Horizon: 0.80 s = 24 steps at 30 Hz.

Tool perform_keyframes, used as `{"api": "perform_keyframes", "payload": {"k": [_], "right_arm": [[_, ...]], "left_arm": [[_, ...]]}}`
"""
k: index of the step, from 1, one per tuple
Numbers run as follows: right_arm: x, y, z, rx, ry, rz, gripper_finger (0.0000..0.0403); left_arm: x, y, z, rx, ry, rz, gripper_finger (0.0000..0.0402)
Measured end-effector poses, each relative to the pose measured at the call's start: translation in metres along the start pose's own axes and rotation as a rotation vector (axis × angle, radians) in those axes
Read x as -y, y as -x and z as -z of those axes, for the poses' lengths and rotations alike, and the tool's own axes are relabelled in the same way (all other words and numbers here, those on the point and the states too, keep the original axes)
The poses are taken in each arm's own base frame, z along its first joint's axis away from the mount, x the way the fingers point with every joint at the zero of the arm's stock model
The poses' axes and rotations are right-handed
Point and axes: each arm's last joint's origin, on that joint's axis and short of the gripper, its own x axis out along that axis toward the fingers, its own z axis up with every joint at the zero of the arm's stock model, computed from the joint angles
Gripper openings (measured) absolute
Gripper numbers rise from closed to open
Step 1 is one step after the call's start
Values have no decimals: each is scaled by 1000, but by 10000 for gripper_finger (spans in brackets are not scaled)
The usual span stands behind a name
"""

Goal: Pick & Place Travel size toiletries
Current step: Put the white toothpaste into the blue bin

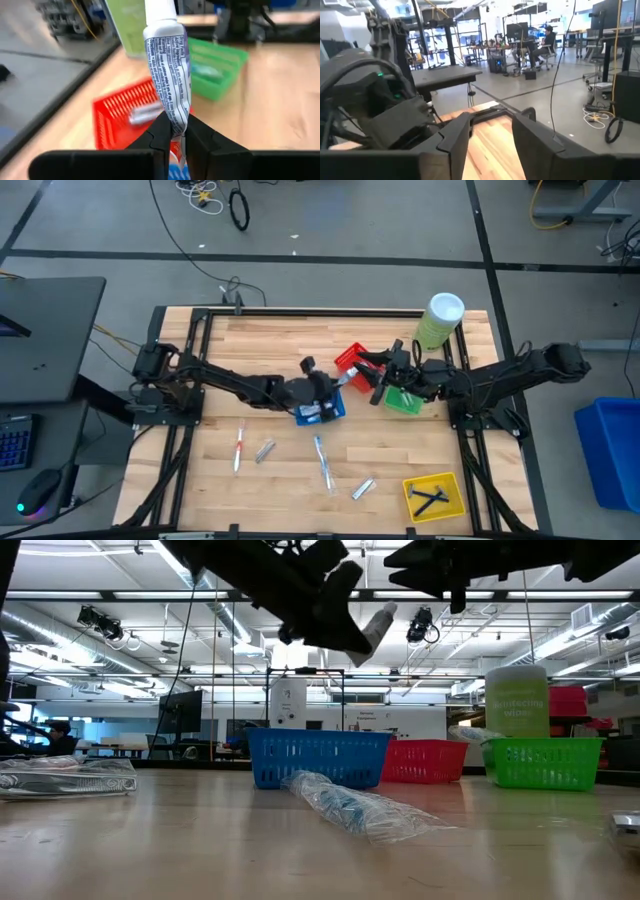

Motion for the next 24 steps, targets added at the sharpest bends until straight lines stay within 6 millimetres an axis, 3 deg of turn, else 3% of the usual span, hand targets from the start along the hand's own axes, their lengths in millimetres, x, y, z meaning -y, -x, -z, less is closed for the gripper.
{"api": "perform_keyframes", "payload": {"k": [8,13,18,24], "right_arm": [[1,1,2,-28,17,3,159],[1,1,2,-32,16,-1,160],[1,1,3,-42,15,-2,159],[1,1,4,-46,18,-1,156]], "left_arm": [[23,23,24,-253,2,173,41],[30,21,49,-454,48,238,41],[30,9,67,-498,-3,159,41],[27,8,67,-503,-10,160,41]]}}
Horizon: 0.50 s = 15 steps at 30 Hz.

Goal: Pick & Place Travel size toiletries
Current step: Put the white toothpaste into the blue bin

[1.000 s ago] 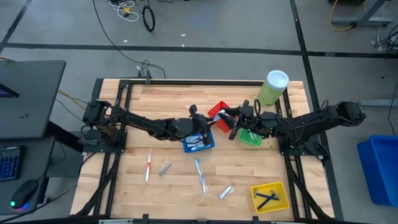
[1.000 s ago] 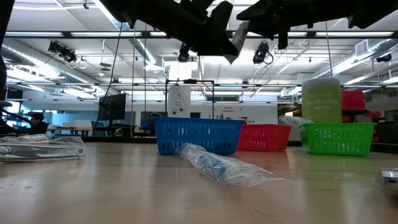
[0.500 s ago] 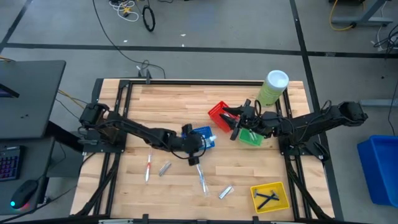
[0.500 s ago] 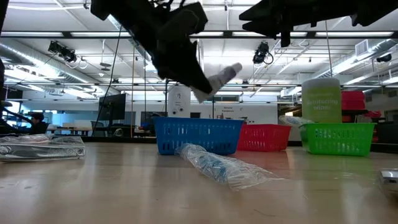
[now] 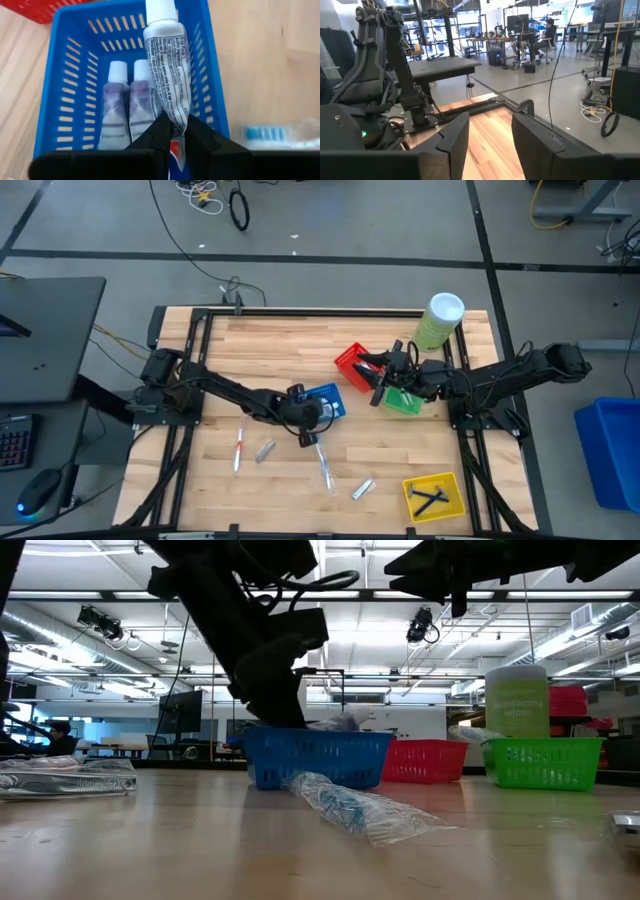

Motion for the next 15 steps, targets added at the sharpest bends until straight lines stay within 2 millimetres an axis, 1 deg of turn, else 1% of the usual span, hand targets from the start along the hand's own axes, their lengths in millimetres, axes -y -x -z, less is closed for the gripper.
{"api": "perform_keyframes", "payload": {"k": [3,7,10,15], "right_arm": [[0,0,0,0,0,0,157],[0,0,0,0,0,0,158],[0,0,0,0,0,0,155],[0,0,0,0,0,0,154]], "left_arm": [[-2,1,-2,1,-2,12,41],[-10,-2,1,-58,39,25,47],[-15,-3,2,-78,49,-7,65],[-19,-4,0,-67,58,-36,111]]}}
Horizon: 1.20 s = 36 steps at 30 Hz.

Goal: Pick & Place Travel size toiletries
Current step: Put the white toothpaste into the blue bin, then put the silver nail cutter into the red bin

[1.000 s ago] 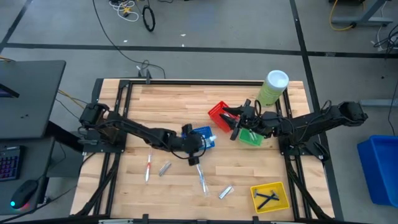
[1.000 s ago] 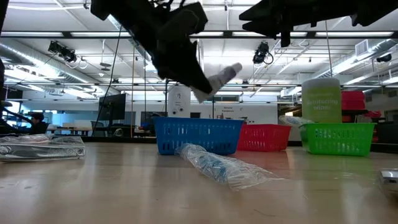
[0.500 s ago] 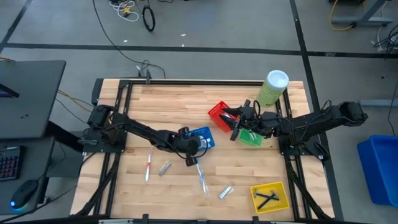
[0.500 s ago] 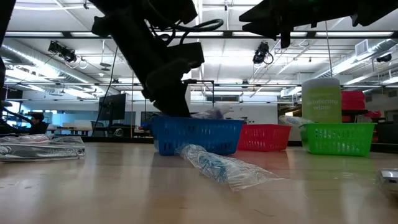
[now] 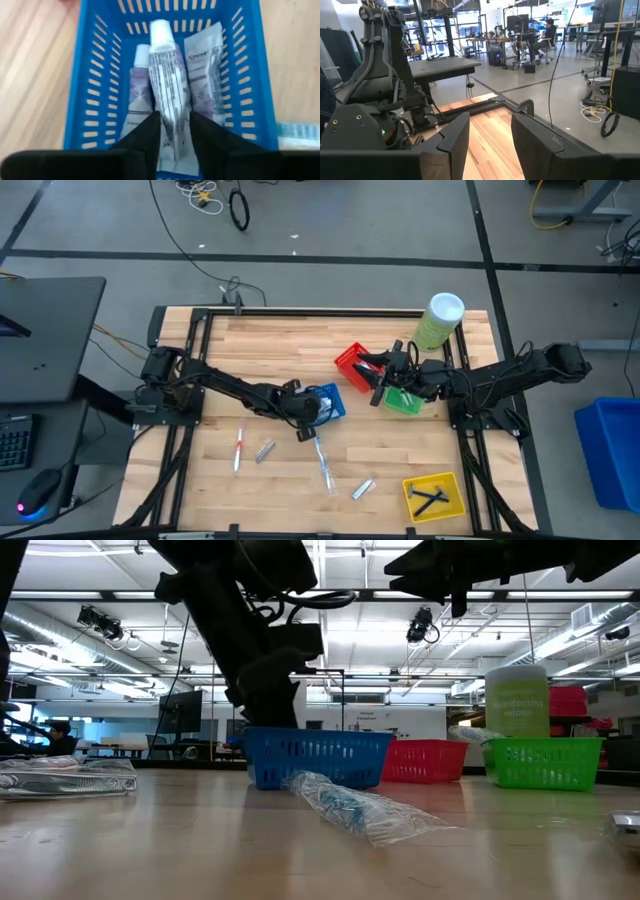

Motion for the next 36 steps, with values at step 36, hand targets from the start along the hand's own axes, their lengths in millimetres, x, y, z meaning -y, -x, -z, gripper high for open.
{"api": "perform_keyframes", "payload": {"k": [36], "right_arm": [[-14,-9,42,-270,-106,-192,241]], "left_arm": [[52,169,9,-130,-382,75,137]]}}
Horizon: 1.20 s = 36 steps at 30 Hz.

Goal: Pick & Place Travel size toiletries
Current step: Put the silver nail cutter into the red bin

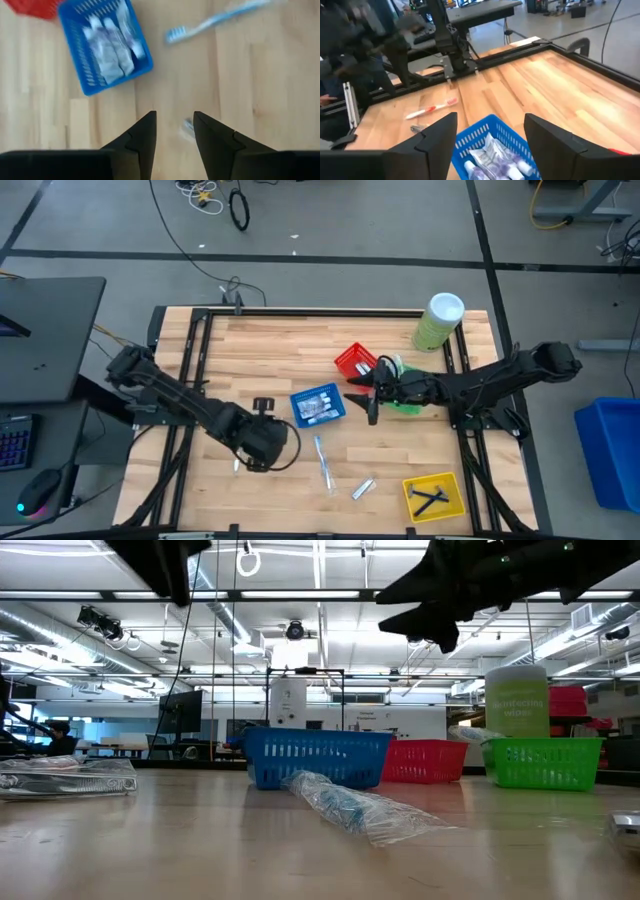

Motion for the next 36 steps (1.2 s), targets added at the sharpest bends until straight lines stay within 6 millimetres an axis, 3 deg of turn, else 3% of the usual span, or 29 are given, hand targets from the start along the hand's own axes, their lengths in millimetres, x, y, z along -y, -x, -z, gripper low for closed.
{"api": "perform_keyframes", "payload": {"k": [9,25,36], "right_arm": [[-5,-11,10,-19,-36,-69,243],[-6,-12,11,-12,-56,-83,217],[-6,-12,9,4,-10,-83,231]], "left_arm": [[-17,26,5,77,-48,-56,135],[-29,21,0,73,-112,-65,135],[-27,21,-3,88,-154,-19,135]]}}
